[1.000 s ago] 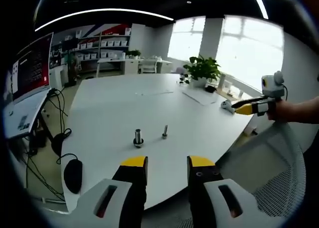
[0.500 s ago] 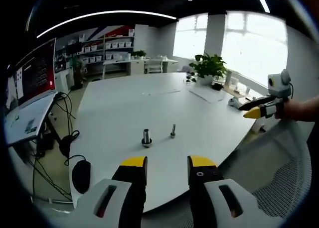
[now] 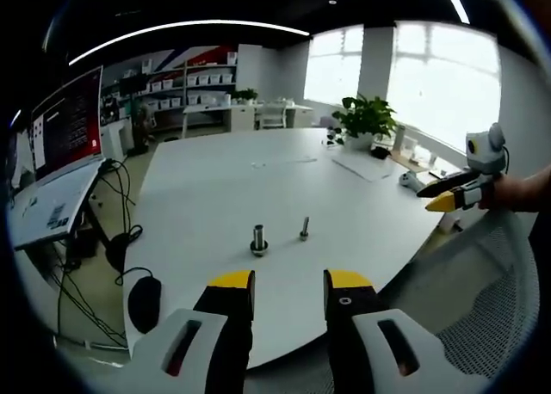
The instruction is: Place the washer onto the threaded stud by aligning its center hole with the stud, sliding it down to the base, and recovering from edge contact or off-axis alignment until the washer reaches the visible bottom stop.
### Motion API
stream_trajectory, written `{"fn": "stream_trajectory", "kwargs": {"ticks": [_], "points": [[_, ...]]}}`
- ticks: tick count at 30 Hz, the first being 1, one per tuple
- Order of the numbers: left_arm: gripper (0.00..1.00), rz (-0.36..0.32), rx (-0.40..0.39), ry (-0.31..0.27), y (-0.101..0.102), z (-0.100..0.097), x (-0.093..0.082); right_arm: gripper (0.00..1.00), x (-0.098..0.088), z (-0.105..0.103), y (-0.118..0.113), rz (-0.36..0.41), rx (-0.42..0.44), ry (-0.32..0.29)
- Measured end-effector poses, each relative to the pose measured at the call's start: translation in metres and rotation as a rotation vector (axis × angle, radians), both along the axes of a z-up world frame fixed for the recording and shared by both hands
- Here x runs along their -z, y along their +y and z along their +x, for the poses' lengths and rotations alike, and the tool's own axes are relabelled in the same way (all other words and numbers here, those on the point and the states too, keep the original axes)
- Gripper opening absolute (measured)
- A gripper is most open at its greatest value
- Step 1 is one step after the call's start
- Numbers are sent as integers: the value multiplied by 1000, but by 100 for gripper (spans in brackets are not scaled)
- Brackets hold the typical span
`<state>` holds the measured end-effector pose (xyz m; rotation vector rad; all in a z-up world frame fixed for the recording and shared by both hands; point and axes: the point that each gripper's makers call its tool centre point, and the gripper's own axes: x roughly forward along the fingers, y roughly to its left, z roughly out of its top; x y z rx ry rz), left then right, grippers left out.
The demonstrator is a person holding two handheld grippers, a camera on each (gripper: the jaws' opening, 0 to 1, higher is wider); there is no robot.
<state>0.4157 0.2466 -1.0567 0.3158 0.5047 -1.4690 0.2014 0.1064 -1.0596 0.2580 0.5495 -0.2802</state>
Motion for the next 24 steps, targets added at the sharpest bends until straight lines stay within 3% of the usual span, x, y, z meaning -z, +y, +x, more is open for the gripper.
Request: {"fn": "stream_trajectory", "kwargs": {"ticks": [24], "points": [[30, 21, -15, -3, 3, 4, 5, 40, 3, 0, 3, 4, -13, 19]]}}
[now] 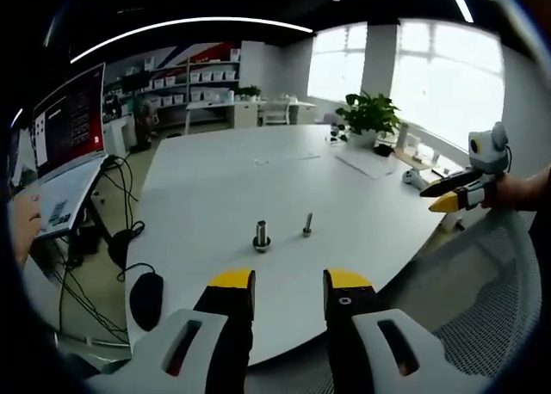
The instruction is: Place the washer onto the threaded stud by aligning its center hole with the stud, sliding it down to the base, and recovering from edge contact or off-axis alignment until the washer reaches the visible bottom stop.
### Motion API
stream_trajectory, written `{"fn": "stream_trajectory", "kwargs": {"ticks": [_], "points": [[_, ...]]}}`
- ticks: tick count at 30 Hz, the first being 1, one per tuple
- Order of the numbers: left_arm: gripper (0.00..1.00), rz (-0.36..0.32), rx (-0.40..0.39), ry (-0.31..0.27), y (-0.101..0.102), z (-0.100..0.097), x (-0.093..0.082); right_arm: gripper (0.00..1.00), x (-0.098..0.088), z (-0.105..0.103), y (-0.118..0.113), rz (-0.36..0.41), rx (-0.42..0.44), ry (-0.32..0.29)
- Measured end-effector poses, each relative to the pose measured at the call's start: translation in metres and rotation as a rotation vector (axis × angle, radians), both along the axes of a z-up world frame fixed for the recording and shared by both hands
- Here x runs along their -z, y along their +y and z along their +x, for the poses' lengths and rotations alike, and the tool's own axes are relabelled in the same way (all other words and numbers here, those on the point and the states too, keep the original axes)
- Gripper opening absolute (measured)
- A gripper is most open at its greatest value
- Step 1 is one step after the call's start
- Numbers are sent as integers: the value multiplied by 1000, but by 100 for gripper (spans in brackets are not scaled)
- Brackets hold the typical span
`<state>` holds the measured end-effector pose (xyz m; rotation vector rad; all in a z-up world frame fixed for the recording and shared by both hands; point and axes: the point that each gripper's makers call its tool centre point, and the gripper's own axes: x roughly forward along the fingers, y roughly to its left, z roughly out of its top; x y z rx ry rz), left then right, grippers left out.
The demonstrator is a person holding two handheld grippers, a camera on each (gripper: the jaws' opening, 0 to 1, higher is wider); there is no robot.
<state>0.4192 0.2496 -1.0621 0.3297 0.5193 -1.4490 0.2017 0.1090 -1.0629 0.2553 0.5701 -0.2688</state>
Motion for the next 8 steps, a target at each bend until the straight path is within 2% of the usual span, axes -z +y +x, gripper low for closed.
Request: {"fn": "stream_trajectory", "kwargs": {"ticks": [8], "points": [[29, 16, -4, -11, -1, -3, -2, 40, 2, 1, 3, 11, -13, 3]]}}
